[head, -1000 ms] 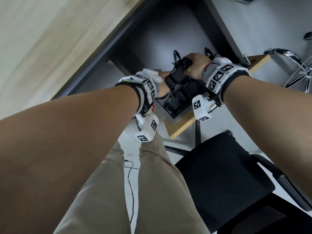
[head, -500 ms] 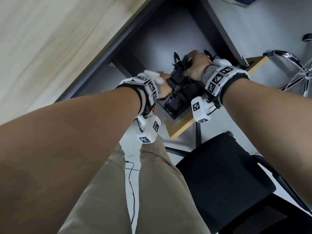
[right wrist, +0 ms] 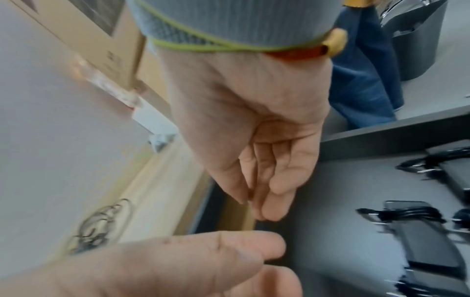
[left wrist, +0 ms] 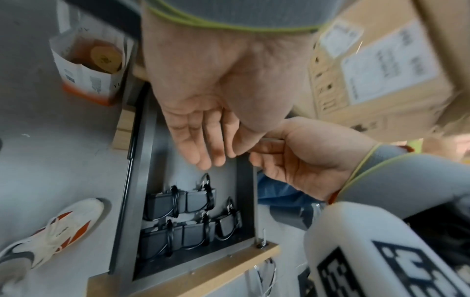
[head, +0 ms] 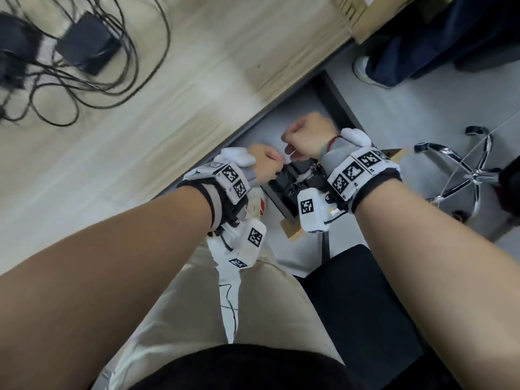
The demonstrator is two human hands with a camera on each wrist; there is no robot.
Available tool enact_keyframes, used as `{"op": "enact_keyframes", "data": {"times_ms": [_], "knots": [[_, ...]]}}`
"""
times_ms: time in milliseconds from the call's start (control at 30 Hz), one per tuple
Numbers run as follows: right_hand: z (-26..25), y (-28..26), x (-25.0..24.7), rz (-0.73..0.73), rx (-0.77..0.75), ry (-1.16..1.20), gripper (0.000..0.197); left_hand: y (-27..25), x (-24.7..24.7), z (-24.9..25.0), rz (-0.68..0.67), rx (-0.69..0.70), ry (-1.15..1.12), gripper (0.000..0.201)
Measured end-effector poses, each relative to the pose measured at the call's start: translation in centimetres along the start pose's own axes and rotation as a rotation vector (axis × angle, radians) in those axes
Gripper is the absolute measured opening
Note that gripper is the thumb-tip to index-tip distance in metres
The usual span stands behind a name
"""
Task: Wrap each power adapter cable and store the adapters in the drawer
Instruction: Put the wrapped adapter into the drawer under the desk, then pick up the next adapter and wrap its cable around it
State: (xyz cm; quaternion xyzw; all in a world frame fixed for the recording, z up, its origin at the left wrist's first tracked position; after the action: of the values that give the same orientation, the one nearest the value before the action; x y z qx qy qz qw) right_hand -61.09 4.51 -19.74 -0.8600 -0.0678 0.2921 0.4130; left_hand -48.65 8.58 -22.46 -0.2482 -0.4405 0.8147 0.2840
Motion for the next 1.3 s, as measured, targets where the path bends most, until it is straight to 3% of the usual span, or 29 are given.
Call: {"op": "enact_keyframes", "data": {"times_ms": [200, 400, 567, 800, 867, 1000, 1167, 1233, 1300], "knots": [[-10.2, -5.2, 0.5, 0.000, -0.176, 0.014, 0.015, -8.3, -9.0, -0.8, 0.187, 0.049, -0.107, 0.019], [-20.1, -8.2, 3.5, -0.008, -0.283, 0.026, 0.009, -14.5, -18.9, -4.7, 0.388, 0.033, -0.290, 0.008], [-27.4, -10.0, 8.6, -0.066, -0.356, -0.003, 0.013, -18.9, -26.1, -9.3, 0.548, -0.005, -0.400, 0.002], [-33.5, -10.3, 17.6, -0.152, -0.397, -0.050, 0.016, -21.4, -33.3, -17.0, 0.736, -0.130, -0.582, 0.016], [-35.0, -10.2, 20.4, -0.192, -0.426, -0.137, 0.021, -21.6, -35.3, -18.7, 0.772, -0.155, -0.614, 0.031], [-37.5, -10.1, 24.8, -0.244, -0.447, -0.206, 0.020, -21.3, -39.1, -20.5, 0.819, -0.200, -0.630, 0.040], [-38.2, -8.7, 27.8, -0.277, -0.410, -0.277, 0.025, -20.3, -41.8, -20.8, 0.802, -0.237, -0.454, 0.063], [-38.5, -7.9, 28.7, -0.266, -0.380, -0.307, 0.031, -19.7, -42.6, -21.0, 0.745, -0.267, -0.337, 0.063], [-38.8, -7.7, 29.2, -0.287, -0.376, -0.343, 0.032, -19.2, -43.2, -20.8, 0.701, -0.281, -0.241, 0.049]]}}
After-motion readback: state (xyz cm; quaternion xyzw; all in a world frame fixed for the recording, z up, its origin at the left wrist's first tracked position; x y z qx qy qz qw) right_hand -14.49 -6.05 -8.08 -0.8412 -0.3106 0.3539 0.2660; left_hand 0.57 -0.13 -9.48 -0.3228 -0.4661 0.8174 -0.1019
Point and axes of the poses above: each hand's wrist, its own y-axis towards the middle knuckle, its own x-axis out of the palm, z = x × y, the point moved 8 cm from there along y, towards the middle knuckle, and after that the axes turned 10 degrees about y, right-handed, at the moved point
